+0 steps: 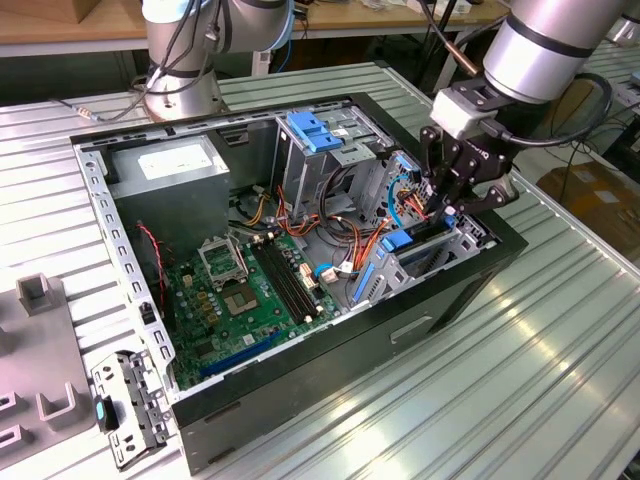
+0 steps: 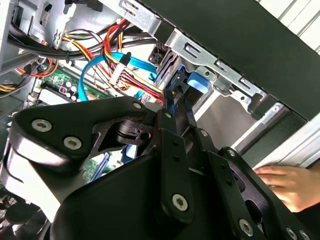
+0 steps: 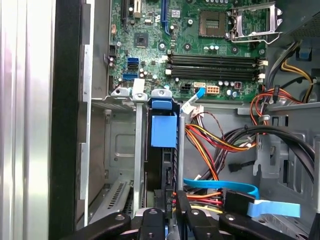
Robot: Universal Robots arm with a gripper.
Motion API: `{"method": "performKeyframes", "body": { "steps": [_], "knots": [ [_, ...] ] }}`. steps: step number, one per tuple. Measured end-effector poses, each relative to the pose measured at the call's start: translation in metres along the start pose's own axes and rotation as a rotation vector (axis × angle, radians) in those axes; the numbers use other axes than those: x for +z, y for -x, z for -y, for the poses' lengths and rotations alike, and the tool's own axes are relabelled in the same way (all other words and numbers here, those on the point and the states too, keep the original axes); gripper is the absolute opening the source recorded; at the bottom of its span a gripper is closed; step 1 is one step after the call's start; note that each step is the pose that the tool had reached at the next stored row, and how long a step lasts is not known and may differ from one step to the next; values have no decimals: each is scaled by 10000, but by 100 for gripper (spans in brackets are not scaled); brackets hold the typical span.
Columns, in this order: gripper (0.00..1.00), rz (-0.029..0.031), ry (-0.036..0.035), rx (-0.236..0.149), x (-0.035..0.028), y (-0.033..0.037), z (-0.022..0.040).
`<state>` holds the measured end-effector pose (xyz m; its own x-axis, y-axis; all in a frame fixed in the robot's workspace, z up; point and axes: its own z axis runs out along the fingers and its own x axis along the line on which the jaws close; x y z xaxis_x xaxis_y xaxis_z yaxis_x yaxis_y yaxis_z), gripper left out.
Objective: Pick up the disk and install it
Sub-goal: 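Insert the first disk wire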
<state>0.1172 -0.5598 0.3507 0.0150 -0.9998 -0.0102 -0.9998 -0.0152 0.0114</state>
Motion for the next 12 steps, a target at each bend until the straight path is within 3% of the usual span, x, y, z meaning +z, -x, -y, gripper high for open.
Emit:
{"method": "performKeyframes", "body": {
  "steps": [2,5,6,8,12],
  "knots": [
    [24,-1,0,0,-42,0,0],
    [24,2,0,0,-42,1,0],
    [22,0,0,0,-43,0,0],
    [11,0,0,0,-45,1,0],
    [11,0,0,0,-47,1,0]
  ]
}}
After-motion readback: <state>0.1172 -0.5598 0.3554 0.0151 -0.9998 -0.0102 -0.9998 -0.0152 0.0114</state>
